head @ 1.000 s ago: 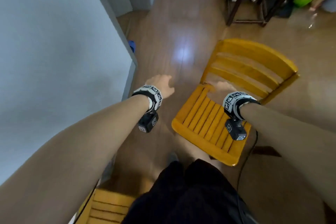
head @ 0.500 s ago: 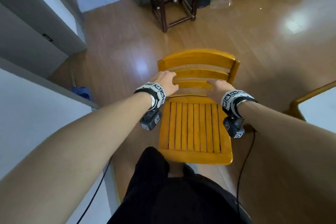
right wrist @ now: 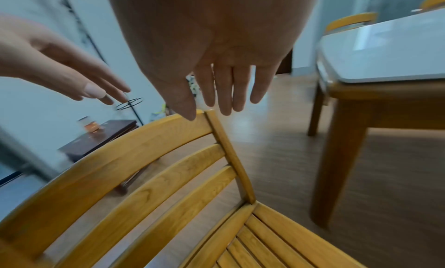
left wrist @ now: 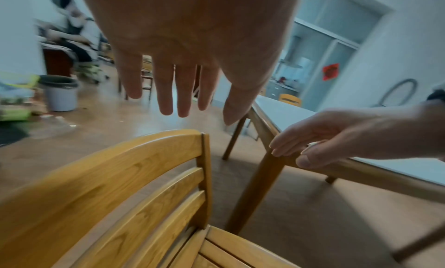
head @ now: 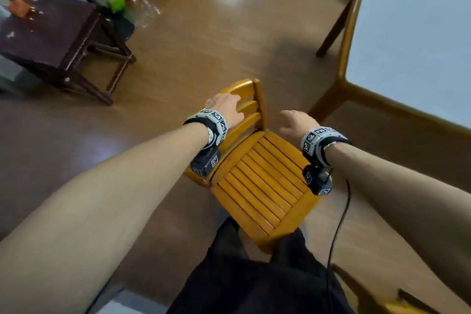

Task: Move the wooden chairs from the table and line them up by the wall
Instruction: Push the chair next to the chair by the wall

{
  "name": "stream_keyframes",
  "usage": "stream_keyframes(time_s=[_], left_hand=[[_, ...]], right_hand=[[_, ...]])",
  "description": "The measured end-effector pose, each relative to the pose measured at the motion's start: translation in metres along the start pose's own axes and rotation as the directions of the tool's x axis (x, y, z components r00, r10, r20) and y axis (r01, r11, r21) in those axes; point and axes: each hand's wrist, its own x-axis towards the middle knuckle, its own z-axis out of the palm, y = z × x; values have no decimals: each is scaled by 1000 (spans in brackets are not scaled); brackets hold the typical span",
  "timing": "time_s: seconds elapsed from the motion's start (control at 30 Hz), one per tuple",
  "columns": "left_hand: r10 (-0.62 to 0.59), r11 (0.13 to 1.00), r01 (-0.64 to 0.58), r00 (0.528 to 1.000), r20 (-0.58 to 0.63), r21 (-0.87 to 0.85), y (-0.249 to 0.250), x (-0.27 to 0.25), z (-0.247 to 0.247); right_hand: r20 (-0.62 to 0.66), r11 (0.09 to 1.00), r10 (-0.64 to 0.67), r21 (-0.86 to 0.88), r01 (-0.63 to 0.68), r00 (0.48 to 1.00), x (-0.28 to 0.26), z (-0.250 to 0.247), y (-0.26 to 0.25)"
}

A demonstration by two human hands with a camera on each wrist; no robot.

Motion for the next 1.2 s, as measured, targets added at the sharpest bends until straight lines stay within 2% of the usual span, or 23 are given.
stream_keyframes(time_s=[0.13, 0.27, 0.43, 0.57, 0.87, 1.0, 1.2], left_hand=[[215, 968, -220, 975, 53, 118, 27, 15, -7], [372, 905, -388, 921, 118, 173, 64, 19, 3], [544, 778, -580, 814, 205, 240, 105, -2, 24], [648, 666, -701, 713, 267, 255, 110, -38, 45], [767, 452, -837, 541, 346, 307, 39, -103, 51], [785, 378, -873, 479, 394, 308, 14, -120, 44], [808, 245, -930, 352, 472, 275, 9, -109, 30]], right_hand=[[-31, 971, 213, 120, -208, 977, -51, 10, 17], [-48, 894, 409, 222, -390, 911, -106, 27, 28], [-38, 763, 593, 347, -546, 804, -173, 73, 26], [-25, 632, 715, 451, -630, 699, -219, 114, -2], [-30, 384, 875, 650, -656, 482, -283, 182, -135], [9, 279, 917, 700, -657, 399, -287, 197, -188], [77, 121, 962, 738, -664, 261, -262, 199, -229]])
